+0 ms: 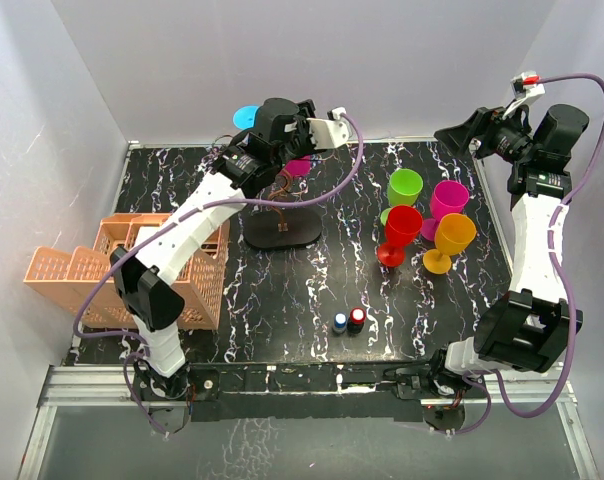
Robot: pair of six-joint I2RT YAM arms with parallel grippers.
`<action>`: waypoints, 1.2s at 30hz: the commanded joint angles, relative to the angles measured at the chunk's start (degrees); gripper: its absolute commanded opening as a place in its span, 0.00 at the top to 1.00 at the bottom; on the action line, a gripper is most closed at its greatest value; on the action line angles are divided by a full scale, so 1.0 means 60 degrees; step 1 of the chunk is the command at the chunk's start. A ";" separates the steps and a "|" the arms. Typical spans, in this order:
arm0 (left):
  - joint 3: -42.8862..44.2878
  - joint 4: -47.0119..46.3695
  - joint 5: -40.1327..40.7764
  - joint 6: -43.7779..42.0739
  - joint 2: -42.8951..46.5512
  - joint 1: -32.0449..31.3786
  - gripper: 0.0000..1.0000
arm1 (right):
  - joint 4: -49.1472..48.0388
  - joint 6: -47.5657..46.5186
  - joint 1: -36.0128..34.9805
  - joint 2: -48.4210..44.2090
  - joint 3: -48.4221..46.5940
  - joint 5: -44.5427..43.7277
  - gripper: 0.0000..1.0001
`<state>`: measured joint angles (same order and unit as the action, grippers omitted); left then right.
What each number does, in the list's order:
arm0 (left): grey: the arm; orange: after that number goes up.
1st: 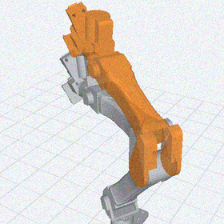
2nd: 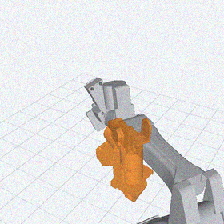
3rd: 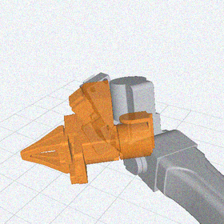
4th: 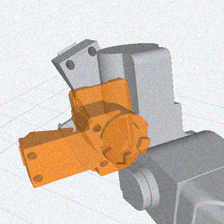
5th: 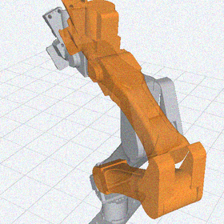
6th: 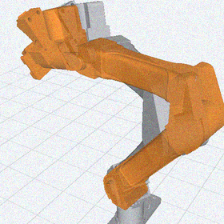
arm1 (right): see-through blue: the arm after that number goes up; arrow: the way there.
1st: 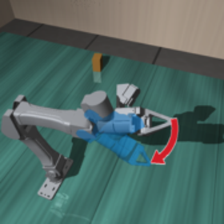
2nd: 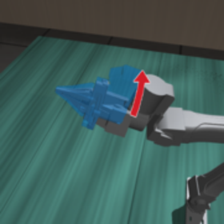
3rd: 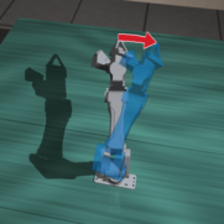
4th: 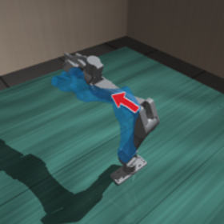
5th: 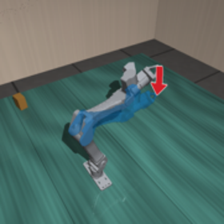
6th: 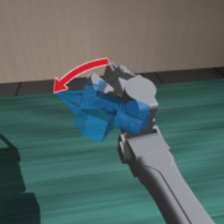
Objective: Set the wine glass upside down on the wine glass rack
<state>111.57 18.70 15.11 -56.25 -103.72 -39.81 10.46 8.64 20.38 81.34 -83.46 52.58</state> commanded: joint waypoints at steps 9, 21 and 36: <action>0.0535 0.1171 -0.1205 0.1347 0.1172 0.0038 0.40 | -0.0076 -0.0361 0.0060 -0.0314 -0.0155 -0.0090 0.07; 0.1930 0.1967 -0.2477 0.3658 0.1405 0.0182 0.14 | 0.3744 -0.3592 -0.0877 0.1041 -0.2730 -0.2873 0.19; 0.1873 0.1882 -0.1832 0.3487 0.1385 0.0234 0.03 | 0.5366 -0.5422 -0.3161 0.3049 -0.2975 -0.7676 0.32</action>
<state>123.04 30.48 2.55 -35.09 -97.60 -38.72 41.89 -21.80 1.50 99.15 -99.63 12.99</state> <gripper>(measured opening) 0.970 0.697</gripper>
